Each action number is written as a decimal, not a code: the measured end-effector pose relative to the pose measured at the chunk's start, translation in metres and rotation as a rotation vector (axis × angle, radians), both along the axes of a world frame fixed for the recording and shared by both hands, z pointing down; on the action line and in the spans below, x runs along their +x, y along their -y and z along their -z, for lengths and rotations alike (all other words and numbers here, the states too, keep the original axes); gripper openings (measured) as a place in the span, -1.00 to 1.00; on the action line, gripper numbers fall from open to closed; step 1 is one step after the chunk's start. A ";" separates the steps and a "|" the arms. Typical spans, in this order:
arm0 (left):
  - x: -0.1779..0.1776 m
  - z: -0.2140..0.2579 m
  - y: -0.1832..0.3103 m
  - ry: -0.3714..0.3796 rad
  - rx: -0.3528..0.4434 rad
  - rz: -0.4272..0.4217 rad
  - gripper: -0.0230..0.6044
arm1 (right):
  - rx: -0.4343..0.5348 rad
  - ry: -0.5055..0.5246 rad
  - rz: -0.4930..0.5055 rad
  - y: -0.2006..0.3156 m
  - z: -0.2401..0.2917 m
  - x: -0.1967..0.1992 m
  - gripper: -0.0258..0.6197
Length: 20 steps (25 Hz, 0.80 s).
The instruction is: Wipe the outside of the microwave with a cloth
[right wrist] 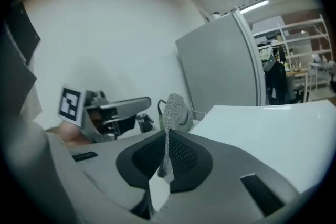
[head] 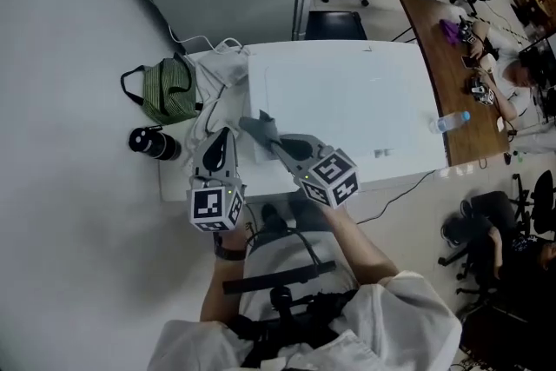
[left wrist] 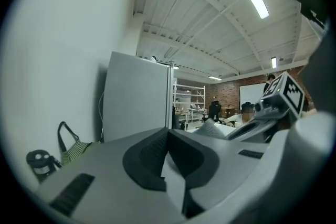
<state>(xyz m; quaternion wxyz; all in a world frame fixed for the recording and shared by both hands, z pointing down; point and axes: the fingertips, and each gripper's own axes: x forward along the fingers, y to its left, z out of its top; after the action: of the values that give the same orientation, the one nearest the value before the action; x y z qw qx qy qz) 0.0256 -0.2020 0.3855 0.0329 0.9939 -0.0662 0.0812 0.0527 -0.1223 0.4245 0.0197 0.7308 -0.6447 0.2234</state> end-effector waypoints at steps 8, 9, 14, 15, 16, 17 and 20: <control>-0.036 -0.015 -0.007 0.017 -0.059 -0.043 -0.84 | -0.358 -0.297 -0.154 -0.016 -0.038 0.041 -0.85; -0.032 -0.013 -0.010 0.013 -0.058 -0.048 -0.84 | -0.370 -0.298 -0.188 -0.032 -0.038 0.054 -0.85; -0.003 0.004 -0.042 -0.017 -0.042 -0.089 -0.84 | -0.426 -0.285 -0.344 -0.127 -0.043 0.112 -0.85; 0.003 0.007 -0.048 -0.024 -0.040 -0.091 -0.84 | -0.442 -0.287 -0.374 -0.149 -0.044 0.122 -0.85; 0.010 0.011 -0.054 -0.031 -0.039 -0.093 -0.84 | -0.458 -0.290 -0.405 -0.172 -0.045 0.133 -0.85; 0.017 0.014 -0.062 -0.037 -0.037 -0.098 -0.84 | -0.474 -0.293 -0.438 -0.197 -0.046 0.144 -0.85; 0.040 0.025 -0.096 -0.050 -0.025 -0.137 -0.84 | -0.525 -0.279 -0.561 -0.289 -0.049 0.177 -0.85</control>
<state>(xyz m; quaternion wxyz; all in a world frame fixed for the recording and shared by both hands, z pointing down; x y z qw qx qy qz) 0.0655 -0.1056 0.3607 0.0412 0.9974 0.0038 0.0594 0.2296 0.1664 0.4740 0.2309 0.8718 -0.3325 0.2759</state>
